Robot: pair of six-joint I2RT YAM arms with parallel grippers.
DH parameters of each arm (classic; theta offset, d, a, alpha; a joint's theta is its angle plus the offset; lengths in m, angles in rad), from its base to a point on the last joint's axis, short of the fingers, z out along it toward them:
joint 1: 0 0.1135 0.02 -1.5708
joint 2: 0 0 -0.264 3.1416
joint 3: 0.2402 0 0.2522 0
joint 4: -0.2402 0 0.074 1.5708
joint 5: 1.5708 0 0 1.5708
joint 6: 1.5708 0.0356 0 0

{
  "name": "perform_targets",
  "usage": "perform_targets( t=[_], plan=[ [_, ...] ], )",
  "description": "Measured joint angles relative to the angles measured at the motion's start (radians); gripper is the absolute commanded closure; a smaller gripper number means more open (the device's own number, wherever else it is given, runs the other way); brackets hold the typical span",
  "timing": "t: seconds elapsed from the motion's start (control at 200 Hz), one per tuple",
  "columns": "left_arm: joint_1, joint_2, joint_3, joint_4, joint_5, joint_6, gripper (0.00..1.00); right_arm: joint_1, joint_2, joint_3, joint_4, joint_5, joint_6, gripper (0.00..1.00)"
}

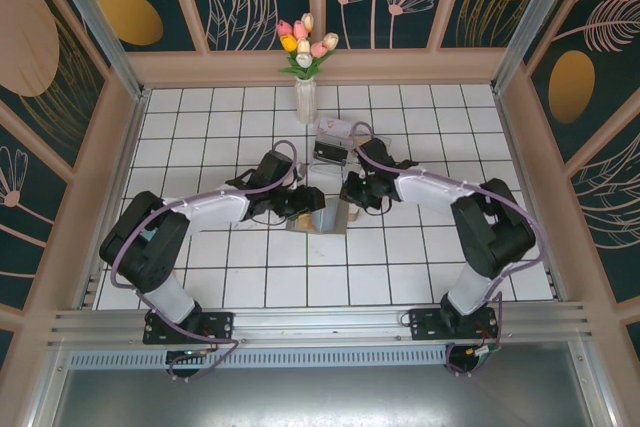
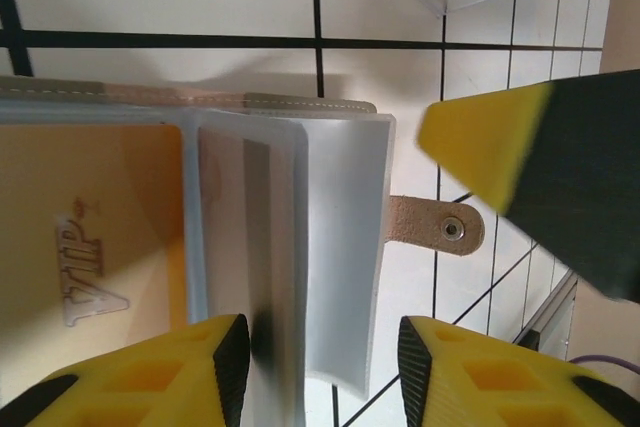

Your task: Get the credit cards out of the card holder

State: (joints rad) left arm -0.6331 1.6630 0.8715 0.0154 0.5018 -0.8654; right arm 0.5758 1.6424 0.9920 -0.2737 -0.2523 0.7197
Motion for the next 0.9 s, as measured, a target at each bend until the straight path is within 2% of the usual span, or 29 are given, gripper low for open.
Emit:
perform_targets(
  t=[0.15,0.435,0.58,0.681,0.901],
  plan=[
    [-0.003,0.008,0.006,0.009,0.010,0.000,0.57,0.000,-0.044,0.000,0.023,-0.017,0.000,0.75],
    [-0.003,0.016,0.008,0.011,0.014,0.000,0.59,0.008,-0.045,-0.025,0.108,-0.114,0.001,0.67],
    [-0.003,0.022,0.008,0.011,0.014,-0.002,0.63,0.014,-0.045,-0.026,0.137,-0.154,0.001,0.68],
    [-0.003,0.027,0.008,0.011,0.014,-0.003,0.64,0.015,-0.045,-0.026,0.147,-0.168,0.001,0.71],
    [-0.003,0.029,0.008,0.011,0.014,-0.003,0.64,0.020,-0.007,-0.026,0.159,-0.193,0.001,0.72]
  ],
)
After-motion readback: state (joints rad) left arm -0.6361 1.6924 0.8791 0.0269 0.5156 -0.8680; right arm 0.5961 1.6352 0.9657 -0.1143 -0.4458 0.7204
